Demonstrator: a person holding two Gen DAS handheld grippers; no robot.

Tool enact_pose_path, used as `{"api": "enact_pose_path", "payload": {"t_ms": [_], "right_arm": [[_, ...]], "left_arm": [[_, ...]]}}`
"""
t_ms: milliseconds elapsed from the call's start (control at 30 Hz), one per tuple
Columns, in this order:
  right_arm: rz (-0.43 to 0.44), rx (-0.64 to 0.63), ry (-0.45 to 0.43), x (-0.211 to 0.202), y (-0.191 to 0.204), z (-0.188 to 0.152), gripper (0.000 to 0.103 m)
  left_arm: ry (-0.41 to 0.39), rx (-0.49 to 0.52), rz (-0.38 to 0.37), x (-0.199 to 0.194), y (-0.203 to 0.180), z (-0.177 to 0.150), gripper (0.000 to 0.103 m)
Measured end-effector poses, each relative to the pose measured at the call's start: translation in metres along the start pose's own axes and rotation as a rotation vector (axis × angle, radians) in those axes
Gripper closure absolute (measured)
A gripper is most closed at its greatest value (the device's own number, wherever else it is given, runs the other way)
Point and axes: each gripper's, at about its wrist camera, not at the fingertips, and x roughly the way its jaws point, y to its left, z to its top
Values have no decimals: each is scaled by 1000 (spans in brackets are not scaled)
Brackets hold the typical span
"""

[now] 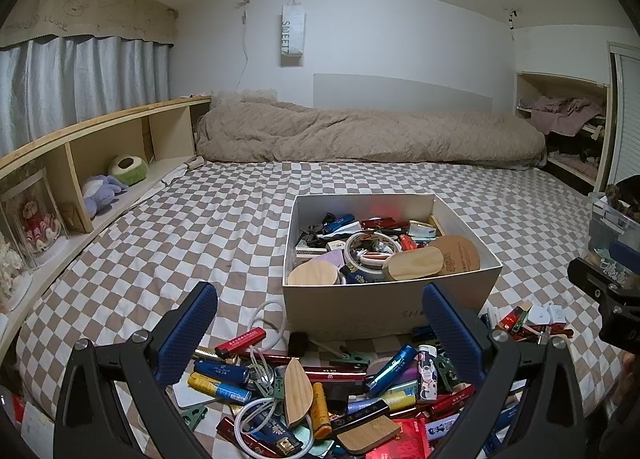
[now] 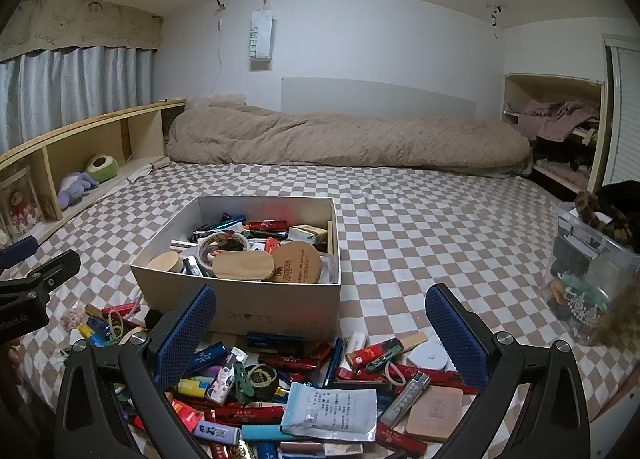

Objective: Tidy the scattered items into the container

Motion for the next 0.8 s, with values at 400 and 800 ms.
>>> {"api": "enact_pose_path", "payload": {"t_ms": [400,800], "right_arm": [[-1,70,0,8,-18,-3,0],[-14,137,52,35,-33,-18,0]], "left_arm": [[29,-3,-1,8,1,-2,0],[110,-17,-44,28,6,-17,0]]}}
